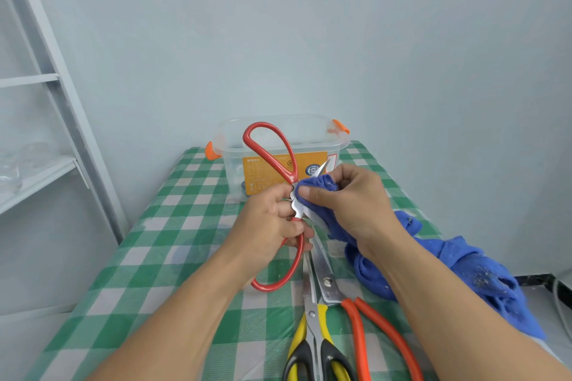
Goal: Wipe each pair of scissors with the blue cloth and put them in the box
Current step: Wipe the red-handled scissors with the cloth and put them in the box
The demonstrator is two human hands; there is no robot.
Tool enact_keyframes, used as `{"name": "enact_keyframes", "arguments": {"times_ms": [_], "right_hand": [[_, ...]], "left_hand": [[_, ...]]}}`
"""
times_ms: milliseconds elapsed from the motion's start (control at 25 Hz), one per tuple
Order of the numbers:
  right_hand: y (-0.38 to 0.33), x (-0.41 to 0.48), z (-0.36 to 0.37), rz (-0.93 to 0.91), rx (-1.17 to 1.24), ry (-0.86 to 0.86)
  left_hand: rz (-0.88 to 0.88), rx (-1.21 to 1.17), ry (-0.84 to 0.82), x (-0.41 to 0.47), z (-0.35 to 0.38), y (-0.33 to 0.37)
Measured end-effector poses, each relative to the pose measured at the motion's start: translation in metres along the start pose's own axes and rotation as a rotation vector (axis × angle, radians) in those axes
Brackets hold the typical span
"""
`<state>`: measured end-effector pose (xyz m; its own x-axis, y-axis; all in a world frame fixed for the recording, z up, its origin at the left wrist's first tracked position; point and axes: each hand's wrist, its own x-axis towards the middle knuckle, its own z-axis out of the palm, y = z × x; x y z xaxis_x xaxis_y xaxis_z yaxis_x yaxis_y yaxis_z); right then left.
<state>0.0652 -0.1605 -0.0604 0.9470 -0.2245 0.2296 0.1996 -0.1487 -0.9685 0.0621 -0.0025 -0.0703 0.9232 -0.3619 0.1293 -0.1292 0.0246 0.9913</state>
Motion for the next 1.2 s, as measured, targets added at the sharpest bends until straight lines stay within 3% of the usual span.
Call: {"name": "enact_keyframes", "arguments": {"times_ms": [280, 440, 600, 720, 960, 1200], "right_hand": [[0.004, 0.015, -0.012, -0.046, 0.162, 0.321], [-0.005, 0.005, -0.014, -0.077, 0.226, 0.197], [-0.002, -0.004, -0.001, -0.031, -0.029, -0.038], [-0.002, 0.0, -0.002, 0.053, 0.047, 0.013], [0.003, 0.021, -0.027, 0.05, 0.384, 0.331], [0.002, 0.016, -0.031, 0.012, 0.378, 0.253]], "left_hand": [[-0.038, -0.01, -0.044, -0.003, 0.004, 0.003], [-0.02, -0.046, 0.002, 0.001, -0.002, 0.002], [-0.008, -0.055, 0.007, 0.001, -0.001, 0.001], [0.03, -0.009, -0.005, 0.002, -0.003, 0.0], [0.002, 0.082, -0.07, 0.001, 0.007, 0.0], [0.035, -0.042, 0.021, 0.002, 0.0, -0.002]]}}
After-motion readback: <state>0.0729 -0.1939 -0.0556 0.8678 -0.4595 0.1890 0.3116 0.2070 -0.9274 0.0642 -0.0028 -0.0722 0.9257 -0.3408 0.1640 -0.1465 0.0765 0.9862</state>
